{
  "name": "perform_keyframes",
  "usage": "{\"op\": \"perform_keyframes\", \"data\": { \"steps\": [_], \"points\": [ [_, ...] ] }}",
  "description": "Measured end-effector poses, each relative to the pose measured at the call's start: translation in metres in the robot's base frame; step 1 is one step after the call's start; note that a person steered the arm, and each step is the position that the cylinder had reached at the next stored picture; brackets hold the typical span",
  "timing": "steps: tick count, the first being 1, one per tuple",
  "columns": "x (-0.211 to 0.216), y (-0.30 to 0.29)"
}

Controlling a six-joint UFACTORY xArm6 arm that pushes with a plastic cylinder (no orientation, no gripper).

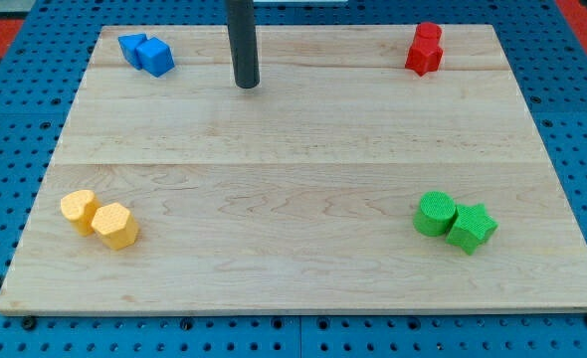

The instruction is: Place your arm to the center

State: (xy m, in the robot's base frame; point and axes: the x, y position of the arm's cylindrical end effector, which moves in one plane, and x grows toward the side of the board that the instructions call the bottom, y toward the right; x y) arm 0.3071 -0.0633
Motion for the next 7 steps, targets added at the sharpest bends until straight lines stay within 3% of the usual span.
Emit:
{"op": "perform_keyframes", "data": {
  "steps": [1, 3, 7],
  "points": [
    [0.002, 0.000],
    [0.046, 0.005],
    [0.047, 0.027]
  ]
}}
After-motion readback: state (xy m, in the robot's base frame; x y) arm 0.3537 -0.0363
